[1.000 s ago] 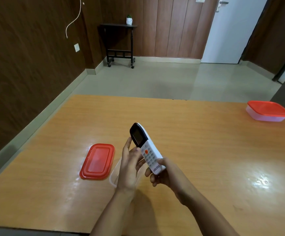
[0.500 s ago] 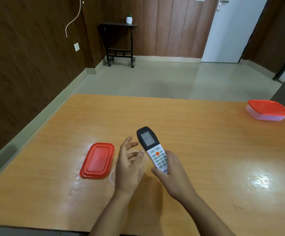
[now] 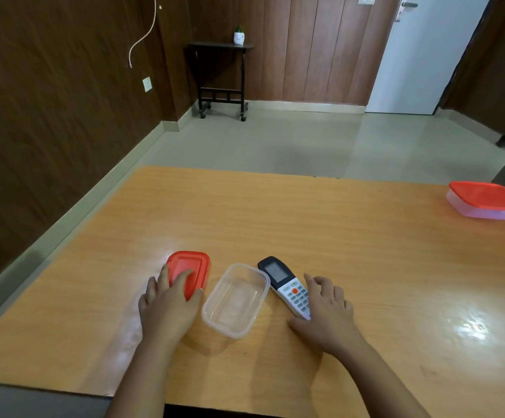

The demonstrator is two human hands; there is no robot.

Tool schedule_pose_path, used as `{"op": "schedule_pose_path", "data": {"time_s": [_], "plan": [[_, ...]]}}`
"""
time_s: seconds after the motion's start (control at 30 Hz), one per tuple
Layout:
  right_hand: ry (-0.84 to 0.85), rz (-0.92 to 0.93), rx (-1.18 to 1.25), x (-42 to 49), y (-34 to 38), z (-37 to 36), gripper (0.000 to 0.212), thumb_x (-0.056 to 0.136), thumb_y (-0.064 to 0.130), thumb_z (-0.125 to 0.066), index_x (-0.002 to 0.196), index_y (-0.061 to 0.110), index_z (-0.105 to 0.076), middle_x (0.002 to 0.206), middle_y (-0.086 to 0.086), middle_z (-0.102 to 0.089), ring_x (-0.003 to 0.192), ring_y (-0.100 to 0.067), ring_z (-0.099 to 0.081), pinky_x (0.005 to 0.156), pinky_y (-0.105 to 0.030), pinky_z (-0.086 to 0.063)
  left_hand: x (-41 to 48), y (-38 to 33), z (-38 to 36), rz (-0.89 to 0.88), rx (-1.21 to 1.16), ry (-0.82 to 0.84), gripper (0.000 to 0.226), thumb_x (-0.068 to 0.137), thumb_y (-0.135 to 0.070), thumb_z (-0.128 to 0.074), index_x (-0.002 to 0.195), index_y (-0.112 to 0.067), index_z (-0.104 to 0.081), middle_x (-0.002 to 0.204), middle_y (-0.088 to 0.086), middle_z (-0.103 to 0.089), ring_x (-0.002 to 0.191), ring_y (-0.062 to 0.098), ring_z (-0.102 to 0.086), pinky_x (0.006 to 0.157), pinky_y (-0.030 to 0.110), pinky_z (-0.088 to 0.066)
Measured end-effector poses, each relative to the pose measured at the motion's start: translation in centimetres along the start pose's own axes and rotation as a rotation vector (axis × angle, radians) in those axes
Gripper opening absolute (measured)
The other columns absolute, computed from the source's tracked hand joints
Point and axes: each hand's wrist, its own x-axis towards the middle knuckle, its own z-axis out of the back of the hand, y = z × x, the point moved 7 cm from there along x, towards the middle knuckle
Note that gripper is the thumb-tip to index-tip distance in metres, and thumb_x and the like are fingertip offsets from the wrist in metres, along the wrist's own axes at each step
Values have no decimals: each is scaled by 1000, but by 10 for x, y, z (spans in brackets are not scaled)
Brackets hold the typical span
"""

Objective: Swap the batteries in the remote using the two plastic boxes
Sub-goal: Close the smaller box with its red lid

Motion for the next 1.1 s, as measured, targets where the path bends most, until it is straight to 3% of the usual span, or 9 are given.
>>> {"op": "schedule_pose_path", "data": {"time_s": [0.17,0.33,0.47,0.53,0.6,0.73,0.93,1.0,1.1], "plan": [[-116,97,70,-1,12,13,79,86,47,-56,149,34,-11,152,3,-15,137,-20,-21,108,-36,-25,-2,5,8,25,37,-29,66,77,-66,-56,134,-37,-42,157,8,-21,143,28,-21,110,43,-26],[-198,184,131,-4,22,17,75,86,43,-58,147,36,-16,152,8,-10,137,-17,-20,107,-35,-26,-9,-2,30,73,-74,-196,59,64,-54,-70,114,-28,-56,132,-1,-50,117,31,-47,92,40,-39],[-304,278,219,-6,32,28,66,88,40,-58,144,38,-25,148,13,-16,132,-11,-23,103,-27,-23,-12,-8,36,84,-817,-194,41,75,-56,-50,109,-33,-53,114,-1,-59,105,28,-56,81,40,-48],[-350,318,265,-9,37,32,61,88,39,-58,143,37,-30,144,14,-22,128,-7,-25,102,-23,-23,-15,-17,30,153,-1208,-83,32,92,-43,-39,109,-22,-56,101,7,-63,92,29,-63,68,37,-53],[-389,346,299,-10,41,33,57,89,39,-58,141,36,-36,140,14,-29,123,-4,-29,102,-23,-25,-17,-26,25,192,-1376,14,29,98,-27,-37,99,-10,-61,86,12,-64,72,25,-64,52,30,-54],[-359,360,402,-11,49,26,48,92,40,-54,138,35,-40,130,17,-39,116,-1,-33,97,-17,-29,-16,-34,20,62,-1202,25,18,96,-17,-46,93,-10,-62,71,6,-54,50,16,-51,39,23,-37],[-244,248,570,-3,49,10,41,96,39,-48,136,31,-43,120,12,-52,100,4,-53,81,-9,-41,-22,-46,13,-34,-1073,42,21,98,-20,-46,95,-13,-65,56,-2,-53,42,15,-48,38,24,-35],[-217,180,708,3,48,6,37,95,31,-53,132,28,-49,103,10,-61,79,8,-56,67,-5,-41,-24,-49,12,-56,-1009,22,21,96,-22,-50,97,-16,-70,61,-8,-58,53,13,-54,48,28,-41],[-200,88,817,10,47,0,37,90,21,-62,126,28,-55,80,6,-62,62,-1,-56,58,-7,-42,-24,-44,16,-88,-785,-109,22,91,-24,-57,106,-17,-72,95,-7,-60,91,14,-58,72,29,-45]]}}
